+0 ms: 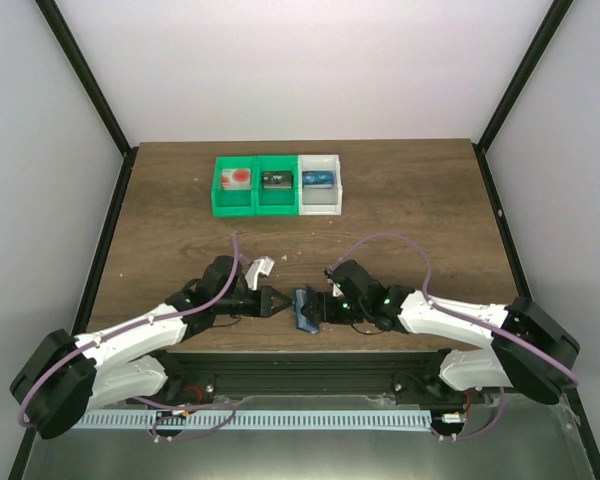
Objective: Take the credit cards out of the card holder
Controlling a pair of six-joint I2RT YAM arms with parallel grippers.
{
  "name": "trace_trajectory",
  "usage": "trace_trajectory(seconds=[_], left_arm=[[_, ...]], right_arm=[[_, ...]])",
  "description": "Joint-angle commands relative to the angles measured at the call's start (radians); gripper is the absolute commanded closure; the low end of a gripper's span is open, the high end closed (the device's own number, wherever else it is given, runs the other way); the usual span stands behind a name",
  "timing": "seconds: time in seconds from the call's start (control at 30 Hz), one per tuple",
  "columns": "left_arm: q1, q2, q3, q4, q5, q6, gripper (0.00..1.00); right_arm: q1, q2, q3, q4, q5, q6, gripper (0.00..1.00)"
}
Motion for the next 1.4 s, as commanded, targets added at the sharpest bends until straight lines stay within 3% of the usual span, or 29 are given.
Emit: trace_trajectory(seconds=[0.0,0.17,0.5,1.0,1.2,1.37], left_arm=[[-0.003,-0.012,-0.005,0.046,0.022,-0.014,1.0],[-0.003,-0.025,-0.019,0.049,0.02,-0.024,1.0],[-0.003,-0.075,-0.07,0.018,-0.045,-0.006,1.0],[-0.002,-0.087,-0.098,-0.03,-0.102,0.018,1.0],[-0.002,-0.068,-0.086,-0.073,-0.132,0.029,0.99],[-0.001,-0.055,-0.101,-0.052,-0.142,0.009,0.89]], right_arm=[[0.008,0.017,0.058,-0.066,0.067,-0.017,0.33],[0.008,-0.012,0.049,-0.133,0.151,-0.021,0.53],[0.008,-0.106,0.036,-0.264,0.297,-0.011,0.55],[0.007,-0.143,-0.053,-0.229,0.343,-0.003,0.94],[0.007,-0.15,-0.103,-0.195,0.365,0.02,0.95],[0.007,-0.131,-0.147,-0.147,0.344,0.039,0.97]])
